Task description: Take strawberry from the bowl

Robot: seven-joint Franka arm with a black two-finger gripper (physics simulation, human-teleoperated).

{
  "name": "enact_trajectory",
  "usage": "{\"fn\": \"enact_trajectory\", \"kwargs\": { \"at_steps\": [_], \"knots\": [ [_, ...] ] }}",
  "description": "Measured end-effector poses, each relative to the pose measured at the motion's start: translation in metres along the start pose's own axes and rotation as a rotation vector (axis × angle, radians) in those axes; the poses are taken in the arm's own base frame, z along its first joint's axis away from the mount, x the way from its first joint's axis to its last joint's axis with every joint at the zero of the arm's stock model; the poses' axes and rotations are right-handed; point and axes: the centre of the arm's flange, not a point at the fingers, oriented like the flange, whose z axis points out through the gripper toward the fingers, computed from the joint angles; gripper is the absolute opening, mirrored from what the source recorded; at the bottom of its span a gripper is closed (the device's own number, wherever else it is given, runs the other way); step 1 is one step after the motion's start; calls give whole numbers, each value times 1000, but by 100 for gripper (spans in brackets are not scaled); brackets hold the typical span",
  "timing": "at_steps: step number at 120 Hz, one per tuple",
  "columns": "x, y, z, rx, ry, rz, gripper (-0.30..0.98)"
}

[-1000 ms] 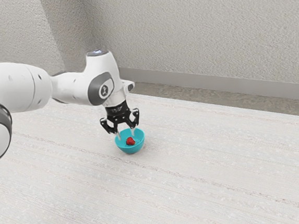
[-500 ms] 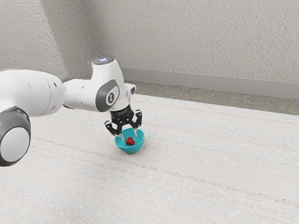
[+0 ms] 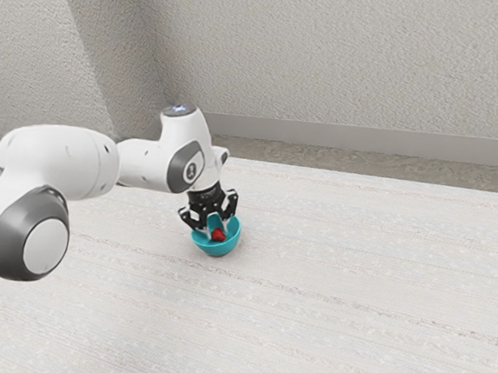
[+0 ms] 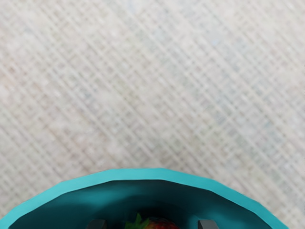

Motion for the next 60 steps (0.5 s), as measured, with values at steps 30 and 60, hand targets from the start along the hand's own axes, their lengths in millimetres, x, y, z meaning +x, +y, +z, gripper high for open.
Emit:
{"fn": "enact_trajectory", "kwargs": {
  "at_steps": [30, 60],
  "knots": [
    [-2, -1, 7, 11, -11, 0, 24],
    [-6, 0, -2, 11, -6, -2, 6]
  ]
}}
